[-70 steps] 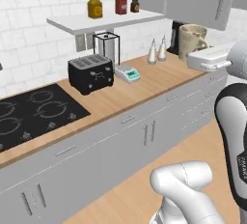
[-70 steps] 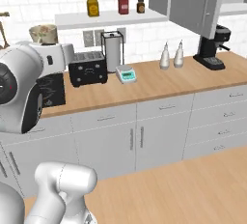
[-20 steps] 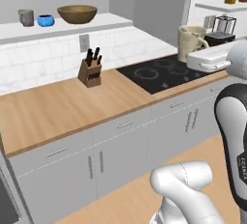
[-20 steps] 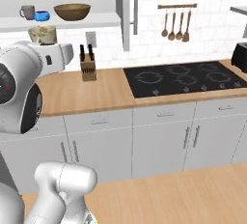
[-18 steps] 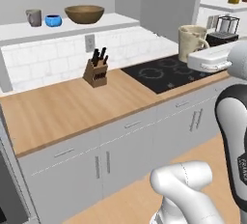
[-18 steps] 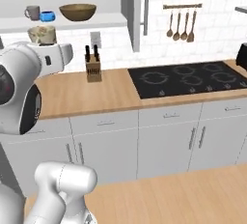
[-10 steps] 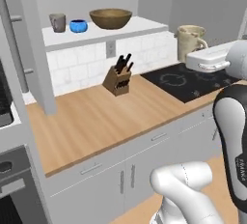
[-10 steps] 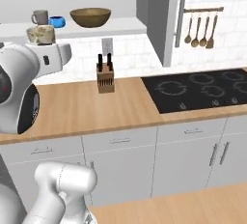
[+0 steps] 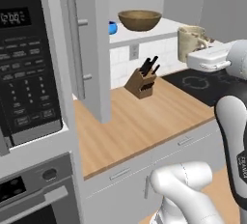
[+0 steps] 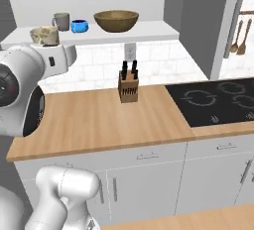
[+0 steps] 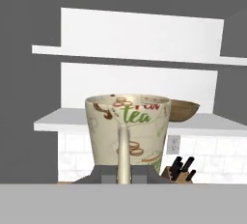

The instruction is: Gather all objects into one cabinet and sort the glasses and bowls to opposite sides.

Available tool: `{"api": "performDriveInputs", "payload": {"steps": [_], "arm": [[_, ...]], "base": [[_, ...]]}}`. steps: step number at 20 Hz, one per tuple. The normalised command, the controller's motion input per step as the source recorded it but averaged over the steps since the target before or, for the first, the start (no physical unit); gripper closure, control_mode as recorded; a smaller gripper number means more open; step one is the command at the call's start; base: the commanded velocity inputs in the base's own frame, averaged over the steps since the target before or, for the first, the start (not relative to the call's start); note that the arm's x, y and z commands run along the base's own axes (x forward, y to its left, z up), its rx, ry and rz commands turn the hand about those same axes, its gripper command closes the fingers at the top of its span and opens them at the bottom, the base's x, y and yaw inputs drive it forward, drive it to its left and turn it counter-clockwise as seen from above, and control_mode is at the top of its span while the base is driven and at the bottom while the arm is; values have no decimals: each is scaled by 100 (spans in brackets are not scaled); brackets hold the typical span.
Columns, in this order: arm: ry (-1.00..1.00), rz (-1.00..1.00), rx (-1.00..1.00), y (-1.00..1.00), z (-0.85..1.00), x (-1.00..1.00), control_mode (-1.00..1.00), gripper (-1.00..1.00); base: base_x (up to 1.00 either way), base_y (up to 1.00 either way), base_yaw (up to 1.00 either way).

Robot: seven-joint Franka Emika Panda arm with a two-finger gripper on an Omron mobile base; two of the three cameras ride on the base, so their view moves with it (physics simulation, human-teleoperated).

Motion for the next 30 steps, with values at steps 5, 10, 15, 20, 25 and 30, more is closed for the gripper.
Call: {"api": "performDriveInputs", "payload": {"steps": [5, 10, 15, 20, 25, 30], "arm": [[0, 0, 0, 0, 0, 0, 100, 100], [0, 0, 0, 0, 0, 0, 100, 100], [0, 0, 0, 0, 0, 0, 100, 100], [0, 0, 0, 0, 0, 0, 100, 100], [0, 0, 0, 0, 0, 0, 100, 100], [-4, 0, 0, 46, 2, 15, -100, 100]], "base": [[32, 25, 0], [75, 0, 0], [8, 19, 0], [0, 0, 0], [0, 7, 0], [0, 0, 0]]}}
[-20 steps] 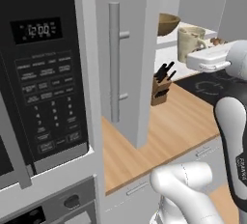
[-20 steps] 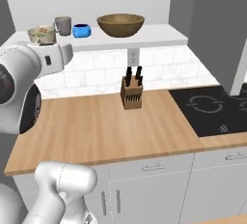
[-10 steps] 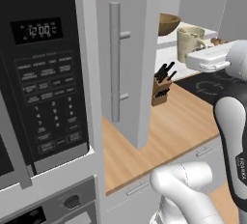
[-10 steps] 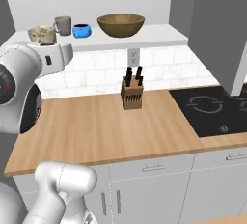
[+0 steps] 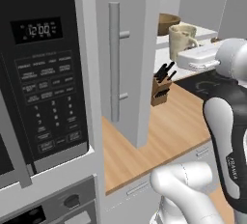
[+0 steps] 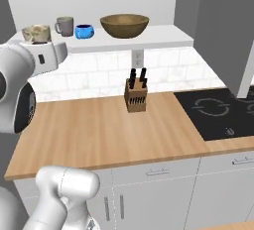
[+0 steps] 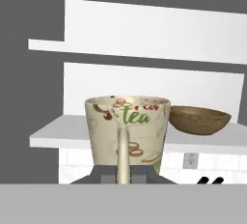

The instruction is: Gather all objects into one cabinet and sort the glasses and bowls to opposite sides.

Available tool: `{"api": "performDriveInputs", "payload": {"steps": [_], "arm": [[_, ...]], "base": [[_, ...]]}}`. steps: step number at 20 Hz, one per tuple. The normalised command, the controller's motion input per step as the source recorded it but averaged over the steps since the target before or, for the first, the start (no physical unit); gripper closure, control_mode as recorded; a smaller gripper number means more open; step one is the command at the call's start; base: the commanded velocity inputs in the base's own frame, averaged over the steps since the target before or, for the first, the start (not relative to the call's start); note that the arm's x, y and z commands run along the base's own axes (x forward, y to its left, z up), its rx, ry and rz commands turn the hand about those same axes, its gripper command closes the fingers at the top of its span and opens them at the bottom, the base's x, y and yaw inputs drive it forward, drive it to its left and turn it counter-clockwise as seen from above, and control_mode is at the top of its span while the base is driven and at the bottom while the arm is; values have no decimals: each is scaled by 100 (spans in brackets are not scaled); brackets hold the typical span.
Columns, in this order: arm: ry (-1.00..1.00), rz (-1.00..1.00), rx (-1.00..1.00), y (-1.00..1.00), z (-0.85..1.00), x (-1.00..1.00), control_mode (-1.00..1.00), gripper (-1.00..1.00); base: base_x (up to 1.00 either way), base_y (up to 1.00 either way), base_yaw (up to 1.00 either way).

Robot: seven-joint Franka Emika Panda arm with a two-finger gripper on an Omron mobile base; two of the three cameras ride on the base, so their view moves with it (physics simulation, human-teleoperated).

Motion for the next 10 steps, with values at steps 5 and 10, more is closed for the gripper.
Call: {"api": "performDriveInputs", "payload": {"steps": [5, 10], "arm": [[0, -3, 0, 43, 0, 65, -100, 100], [21, -3, 11, -1, -18, 93, -100, 100]], "base": [[0, 0, 0], [0, 0, 0]]}}
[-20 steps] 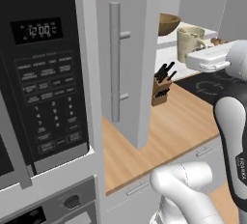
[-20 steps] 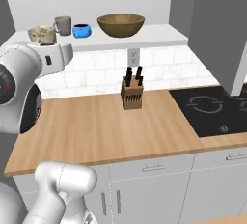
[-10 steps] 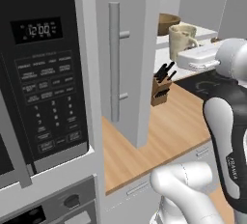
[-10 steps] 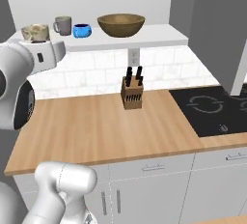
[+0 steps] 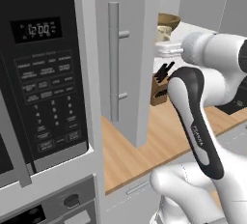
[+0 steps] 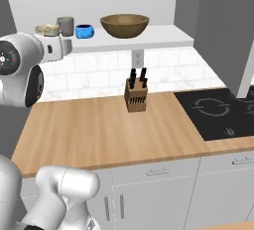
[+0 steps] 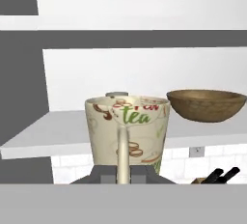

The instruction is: Gather all objects into one cabinet and sort the glasses and bowls to opposite sides.

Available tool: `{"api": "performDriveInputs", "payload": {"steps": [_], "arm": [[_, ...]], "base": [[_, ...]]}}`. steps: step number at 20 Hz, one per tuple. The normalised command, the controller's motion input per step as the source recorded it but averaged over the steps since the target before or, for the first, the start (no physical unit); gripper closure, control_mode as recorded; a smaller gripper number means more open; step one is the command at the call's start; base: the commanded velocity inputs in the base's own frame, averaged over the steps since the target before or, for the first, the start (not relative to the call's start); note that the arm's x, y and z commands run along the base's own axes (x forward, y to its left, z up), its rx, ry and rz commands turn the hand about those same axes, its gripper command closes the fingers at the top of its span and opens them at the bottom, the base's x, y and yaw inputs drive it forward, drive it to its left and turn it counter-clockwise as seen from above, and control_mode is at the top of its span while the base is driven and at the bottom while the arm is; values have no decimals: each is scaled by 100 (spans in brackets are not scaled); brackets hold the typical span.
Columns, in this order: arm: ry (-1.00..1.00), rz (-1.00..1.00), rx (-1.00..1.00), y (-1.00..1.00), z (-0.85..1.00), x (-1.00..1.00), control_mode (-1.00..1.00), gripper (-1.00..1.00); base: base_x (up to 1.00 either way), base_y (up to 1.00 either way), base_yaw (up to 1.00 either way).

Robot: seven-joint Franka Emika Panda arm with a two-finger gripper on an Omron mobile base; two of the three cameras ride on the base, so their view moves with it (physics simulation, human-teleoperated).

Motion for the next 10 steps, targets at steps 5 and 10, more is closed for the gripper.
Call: {"api": "performDriveInputs", "payload": {"steps": [5, 10], "arm": [[10, 5, 1, 10, -19, 11, -100, 100], [-3, 0, 0, 21, 0, 4, -100, 100]], "base": [[0, 0, 0], [0, 0, 0]]}}
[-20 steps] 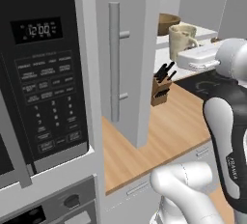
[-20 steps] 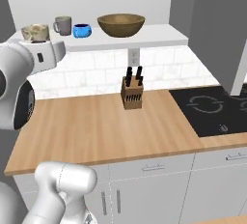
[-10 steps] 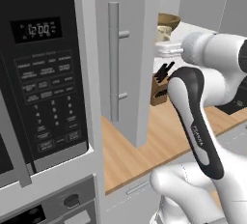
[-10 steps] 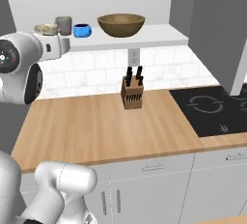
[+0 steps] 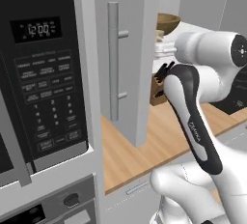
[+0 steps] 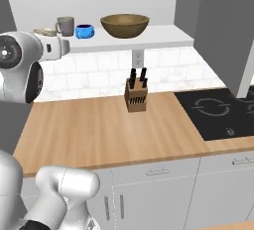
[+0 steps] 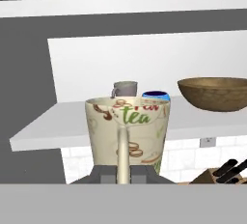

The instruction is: Gather all objects into one cabinet and sort the glasses and bowls to opposite sides.

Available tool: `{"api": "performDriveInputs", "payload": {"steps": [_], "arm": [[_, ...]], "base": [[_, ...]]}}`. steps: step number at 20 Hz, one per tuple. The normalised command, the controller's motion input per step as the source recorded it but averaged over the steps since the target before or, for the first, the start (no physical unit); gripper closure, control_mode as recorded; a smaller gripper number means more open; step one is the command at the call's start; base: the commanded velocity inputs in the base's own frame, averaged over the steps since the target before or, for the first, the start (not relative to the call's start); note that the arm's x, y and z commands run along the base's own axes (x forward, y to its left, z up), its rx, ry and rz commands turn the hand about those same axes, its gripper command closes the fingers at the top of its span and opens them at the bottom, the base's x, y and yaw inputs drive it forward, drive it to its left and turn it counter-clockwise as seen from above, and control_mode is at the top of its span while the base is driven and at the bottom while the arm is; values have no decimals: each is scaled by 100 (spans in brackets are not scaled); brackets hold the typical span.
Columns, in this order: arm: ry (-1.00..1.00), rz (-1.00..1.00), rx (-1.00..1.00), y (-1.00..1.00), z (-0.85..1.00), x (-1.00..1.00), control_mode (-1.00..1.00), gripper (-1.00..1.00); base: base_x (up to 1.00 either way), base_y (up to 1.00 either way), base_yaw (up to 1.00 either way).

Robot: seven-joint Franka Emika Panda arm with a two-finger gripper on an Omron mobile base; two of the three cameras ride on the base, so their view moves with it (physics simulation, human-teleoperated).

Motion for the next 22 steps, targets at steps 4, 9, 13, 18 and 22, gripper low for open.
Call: {"api": "performDriveInputs", "payload": {"steps": [4, 9, 13, 18, 22], "arm": [[-2, 0, 0, 18, 0, 29, -100, 100], [0, 0, 2, 5, 0, 66, -100, 100], [-5, 1, 0, 1, 0, 42, -100, 100], [-15, 0, 0, 9, 0, 2, -100, 100], [-4, 0, 0, 14, 0, 2, -100, 100]], "base": [[0, 0, 0], [0, 0, 0], [0, 0, 0], [0, 0, 0], [0, 0, 0]]}}
